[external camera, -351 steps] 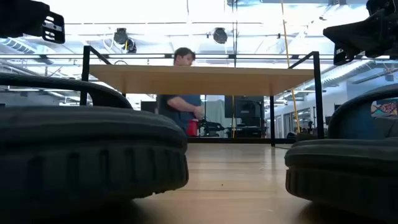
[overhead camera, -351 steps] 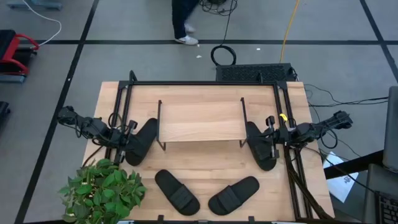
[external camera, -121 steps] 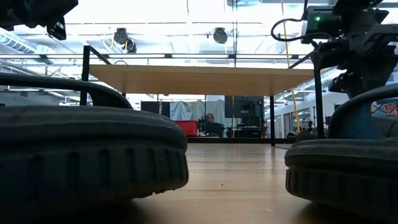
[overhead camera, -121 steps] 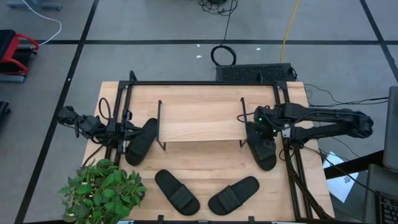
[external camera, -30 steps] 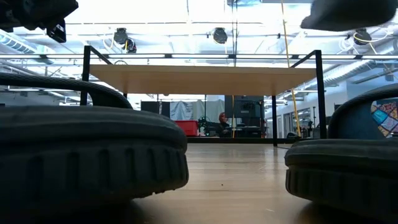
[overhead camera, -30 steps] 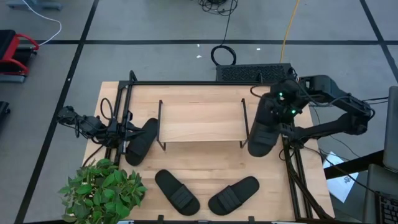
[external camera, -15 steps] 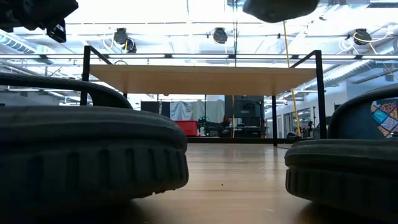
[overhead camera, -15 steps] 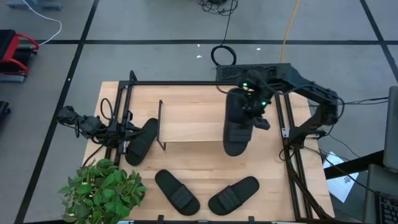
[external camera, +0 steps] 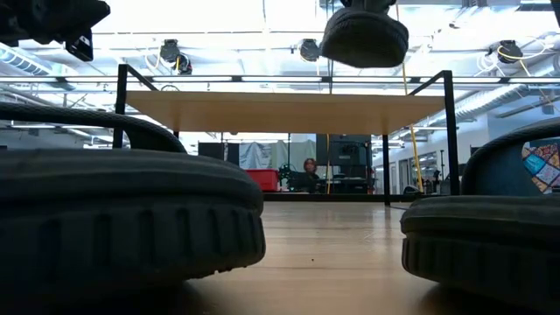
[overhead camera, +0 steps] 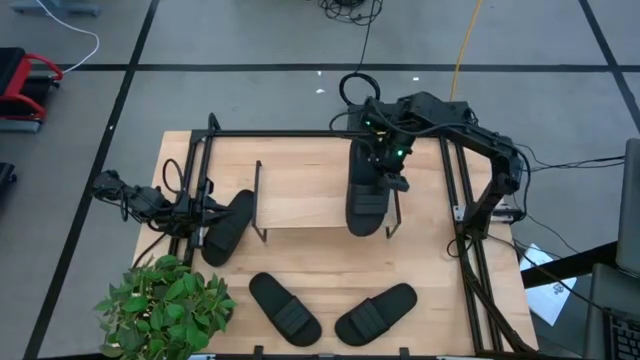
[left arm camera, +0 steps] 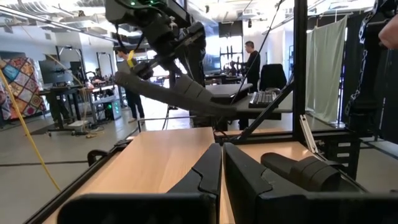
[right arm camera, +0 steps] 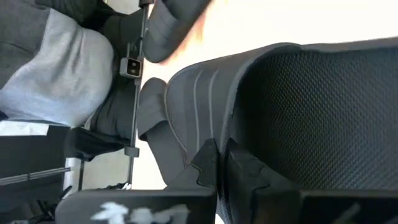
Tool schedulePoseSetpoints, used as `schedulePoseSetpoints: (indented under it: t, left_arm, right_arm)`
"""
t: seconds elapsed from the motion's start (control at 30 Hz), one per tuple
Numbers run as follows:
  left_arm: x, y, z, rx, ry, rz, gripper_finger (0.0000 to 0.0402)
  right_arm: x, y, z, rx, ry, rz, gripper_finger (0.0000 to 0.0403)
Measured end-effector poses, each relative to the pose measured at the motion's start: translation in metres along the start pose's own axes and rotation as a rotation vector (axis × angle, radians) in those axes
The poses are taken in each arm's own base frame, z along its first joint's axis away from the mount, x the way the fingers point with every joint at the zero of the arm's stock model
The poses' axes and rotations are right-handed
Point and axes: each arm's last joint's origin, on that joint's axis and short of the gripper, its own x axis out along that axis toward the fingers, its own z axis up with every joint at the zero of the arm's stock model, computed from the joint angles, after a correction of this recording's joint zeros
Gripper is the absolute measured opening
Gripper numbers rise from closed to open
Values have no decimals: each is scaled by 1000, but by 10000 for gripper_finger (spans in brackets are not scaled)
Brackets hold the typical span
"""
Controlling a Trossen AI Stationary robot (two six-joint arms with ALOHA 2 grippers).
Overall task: Pick and place slides into the shelf
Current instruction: Put the top right slide on the shelf
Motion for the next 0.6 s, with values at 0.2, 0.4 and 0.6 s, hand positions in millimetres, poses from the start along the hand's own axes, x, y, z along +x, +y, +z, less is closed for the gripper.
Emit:
schedulePoseSetpoints:
  t: [0.2, 0.4, 0.6]
  left_arm:
    - [0, 0, 0, 6, 2, 0, 24]
    - [0, 0, 0, 5, 2, 0, 24]
    - [0, 0, 0, 5, 2, 0, 24]
  right_arm:
    - [13, -17, 1, 40, 49, -5, 1]
    - [31, -33, -10, 80, 133, -5, 3]
    - [38, -45, -18, 104, 163, 9, 4]
